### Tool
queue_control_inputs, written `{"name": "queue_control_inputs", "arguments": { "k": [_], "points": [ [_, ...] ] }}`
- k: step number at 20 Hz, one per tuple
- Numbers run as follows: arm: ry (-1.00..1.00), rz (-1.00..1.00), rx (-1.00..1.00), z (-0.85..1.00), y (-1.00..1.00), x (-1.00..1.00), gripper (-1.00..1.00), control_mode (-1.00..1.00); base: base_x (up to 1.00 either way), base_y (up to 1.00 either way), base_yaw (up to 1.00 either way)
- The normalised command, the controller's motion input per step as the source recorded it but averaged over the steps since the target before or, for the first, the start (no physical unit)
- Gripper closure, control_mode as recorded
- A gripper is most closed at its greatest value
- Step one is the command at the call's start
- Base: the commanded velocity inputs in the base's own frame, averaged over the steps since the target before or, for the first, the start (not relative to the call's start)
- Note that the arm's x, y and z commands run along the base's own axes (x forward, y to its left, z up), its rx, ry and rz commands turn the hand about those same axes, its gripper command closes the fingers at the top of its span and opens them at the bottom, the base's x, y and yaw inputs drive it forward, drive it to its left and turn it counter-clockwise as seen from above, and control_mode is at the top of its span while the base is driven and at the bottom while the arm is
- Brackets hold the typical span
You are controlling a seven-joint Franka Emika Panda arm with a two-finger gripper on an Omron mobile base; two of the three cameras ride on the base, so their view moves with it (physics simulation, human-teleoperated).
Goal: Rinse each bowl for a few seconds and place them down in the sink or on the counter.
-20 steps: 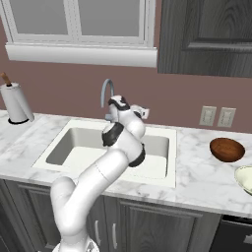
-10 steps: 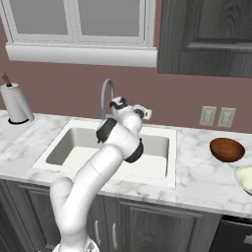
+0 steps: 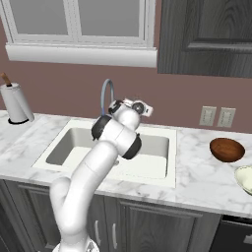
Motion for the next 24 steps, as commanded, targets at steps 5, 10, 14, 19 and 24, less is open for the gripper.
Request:
{"name": "queue_control_inputs", "arguments": {
  "k": [5,10,14,19,24],
  "points": [
    [0.00,-0.04,0.15,0.24,-0.40,-0.46,-1.00,-1.00,0.00,0.00,0.00],
    [0.00,-0.03,0.11,0.01,-0.23,-0.82,-1.00,-1.00,0.00,0.00,0.00],
    [0.01,-0.04,0.08,0.11,-0.17,-0.95,-1.00,-1.00,0.00,0.00,0.00],
    [0.03,-0.06,0.11,0.45,-0.26,-0.79,-1.00,-1.00,0.00,0.00,0.00],
    [0.04,-0.05,0.13,0.54,-0.31,-0.76,-1.00,-1.00,0.00,0.00,0.00]
  ]
}}
